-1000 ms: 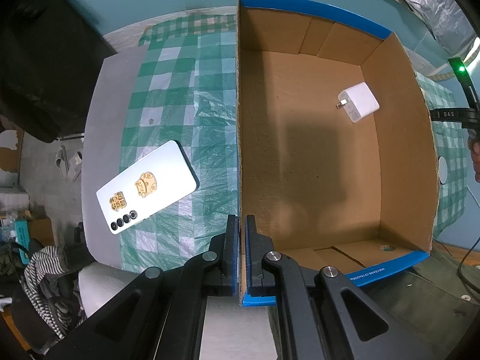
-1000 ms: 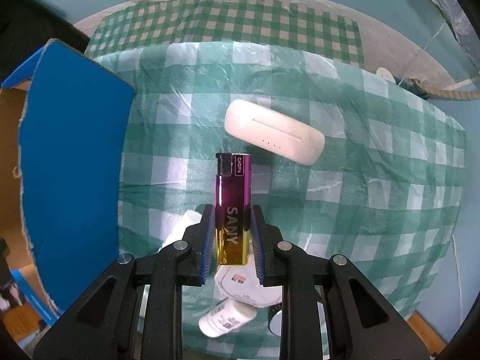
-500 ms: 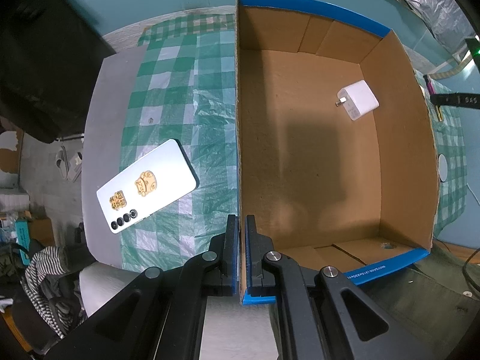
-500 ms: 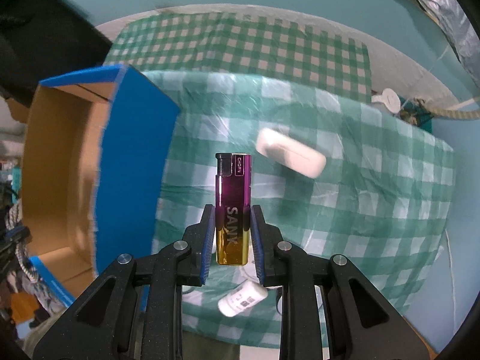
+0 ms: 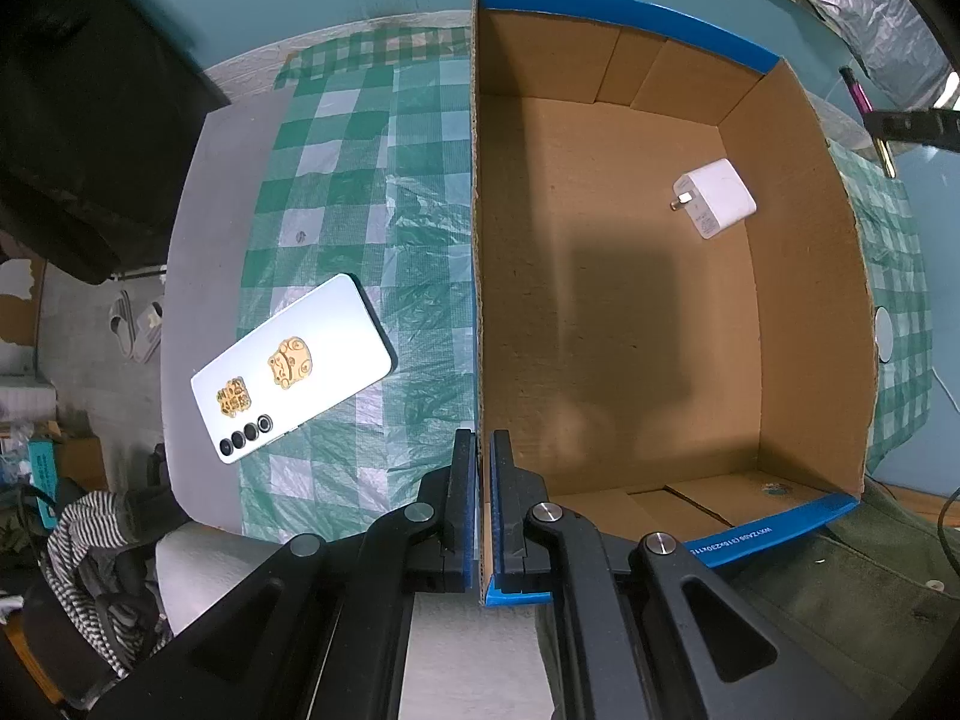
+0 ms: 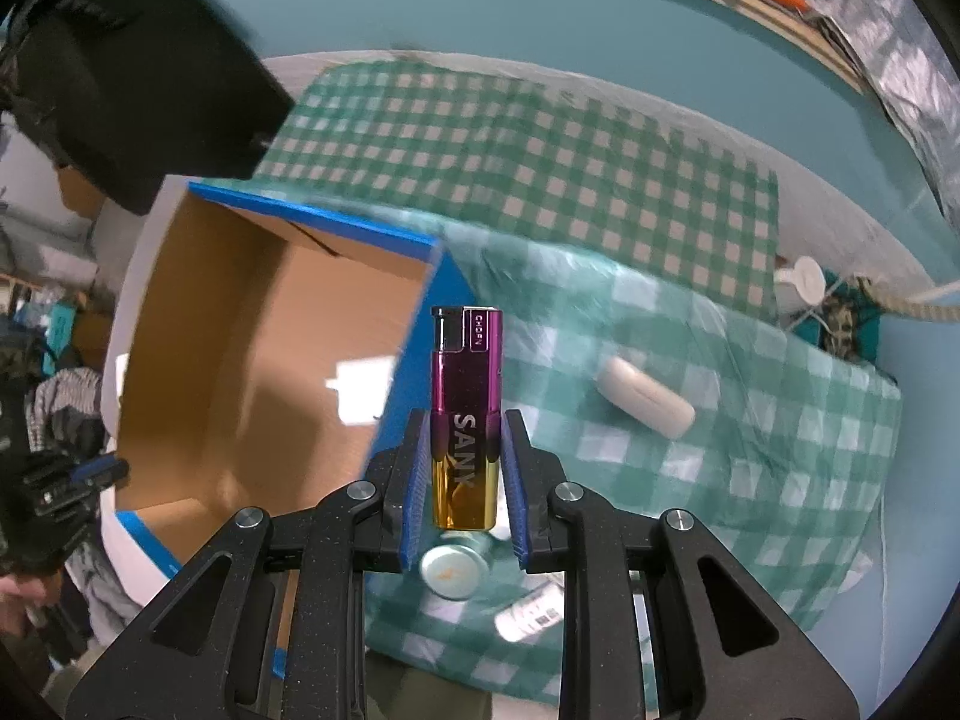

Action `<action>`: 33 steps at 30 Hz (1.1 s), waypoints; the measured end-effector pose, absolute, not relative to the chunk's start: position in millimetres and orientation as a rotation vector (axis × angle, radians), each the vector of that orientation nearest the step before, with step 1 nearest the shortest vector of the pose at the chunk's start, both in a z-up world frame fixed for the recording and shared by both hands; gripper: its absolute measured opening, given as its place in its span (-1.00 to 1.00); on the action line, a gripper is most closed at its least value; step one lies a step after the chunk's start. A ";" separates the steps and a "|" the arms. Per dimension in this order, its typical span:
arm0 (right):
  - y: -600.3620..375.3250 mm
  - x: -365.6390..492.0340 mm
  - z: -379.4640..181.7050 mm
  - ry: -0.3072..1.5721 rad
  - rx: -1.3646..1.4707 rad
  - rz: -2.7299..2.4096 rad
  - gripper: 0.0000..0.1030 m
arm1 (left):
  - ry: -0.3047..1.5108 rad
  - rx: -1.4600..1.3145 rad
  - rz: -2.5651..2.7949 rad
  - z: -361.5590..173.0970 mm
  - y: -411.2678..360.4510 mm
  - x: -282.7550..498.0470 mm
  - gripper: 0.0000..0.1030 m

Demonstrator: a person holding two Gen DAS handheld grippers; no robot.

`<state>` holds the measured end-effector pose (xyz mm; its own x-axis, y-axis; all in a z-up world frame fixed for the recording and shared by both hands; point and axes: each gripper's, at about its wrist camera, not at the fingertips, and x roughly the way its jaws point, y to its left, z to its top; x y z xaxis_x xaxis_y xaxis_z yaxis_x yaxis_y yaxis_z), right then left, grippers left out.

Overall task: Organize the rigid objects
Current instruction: 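Lift the lighter with the right tool and carry it over the box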

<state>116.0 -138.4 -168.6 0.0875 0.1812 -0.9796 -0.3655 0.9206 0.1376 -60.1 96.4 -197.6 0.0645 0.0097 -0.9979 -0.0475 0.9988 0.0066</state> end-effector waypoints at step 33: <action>-55.1 132.2 -205.6 1.479 -0.276 0.527 -0.58 | 1.506 -0.032 0.042 -197.6 96.6 -60.7 -0.93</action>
